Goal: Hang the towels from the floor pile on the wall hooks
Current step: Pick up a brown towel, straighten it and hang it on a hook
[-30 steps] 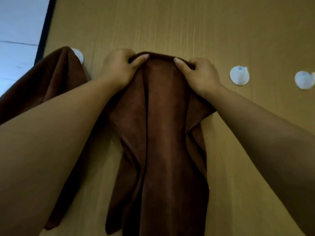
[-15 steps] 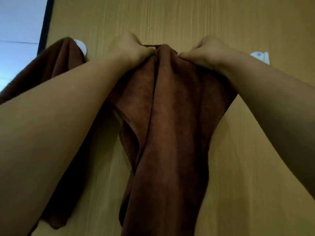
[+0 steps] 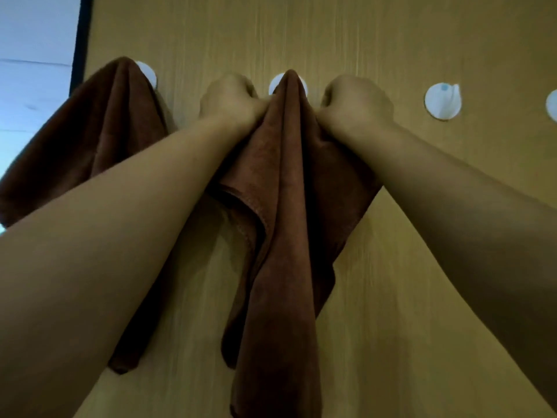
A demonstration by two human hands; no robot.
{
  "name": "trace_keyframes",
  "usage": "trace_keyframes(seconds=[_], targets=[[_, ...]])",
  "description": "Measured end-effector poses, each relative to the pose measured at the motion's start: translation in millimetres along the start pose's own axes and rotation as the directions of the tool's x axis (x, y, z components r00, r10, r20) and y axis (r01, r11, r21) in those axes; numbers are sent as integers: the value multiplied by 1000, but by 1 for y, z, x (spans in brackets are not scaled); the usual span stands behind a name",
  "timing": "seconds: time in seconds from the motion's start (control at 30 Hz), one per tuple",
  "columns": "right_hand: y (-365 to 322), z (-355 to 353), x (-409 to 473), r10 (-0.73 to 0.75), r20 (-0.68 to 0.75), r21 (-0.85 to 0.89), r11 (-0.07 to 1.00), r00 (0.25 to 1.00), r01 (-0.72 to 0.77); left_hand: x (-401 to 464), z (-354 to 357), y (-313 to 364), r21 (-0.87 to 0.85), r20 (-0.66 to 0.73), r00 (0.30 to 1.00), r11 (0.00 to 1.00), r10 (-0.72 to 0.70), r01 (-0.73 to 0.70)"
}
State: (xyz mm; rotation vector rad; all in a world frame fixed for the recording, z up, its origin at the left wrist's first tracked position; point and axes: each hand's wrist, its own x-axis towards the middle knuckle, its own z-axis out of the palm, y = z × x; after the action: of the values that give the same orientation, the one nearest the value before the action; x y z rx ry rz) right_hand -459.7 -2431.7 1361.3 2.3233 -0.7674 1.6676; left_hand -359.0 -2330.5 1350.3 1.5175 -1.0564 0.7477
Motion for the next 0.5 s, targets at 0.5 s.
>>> trace_keyframes(seconds=[0.5], targets=[[-13, -9, -20, 6, 213, 465, 879, 977, -107, -9, 1, -25, 32, -122, 982, 990, 142, -139]])
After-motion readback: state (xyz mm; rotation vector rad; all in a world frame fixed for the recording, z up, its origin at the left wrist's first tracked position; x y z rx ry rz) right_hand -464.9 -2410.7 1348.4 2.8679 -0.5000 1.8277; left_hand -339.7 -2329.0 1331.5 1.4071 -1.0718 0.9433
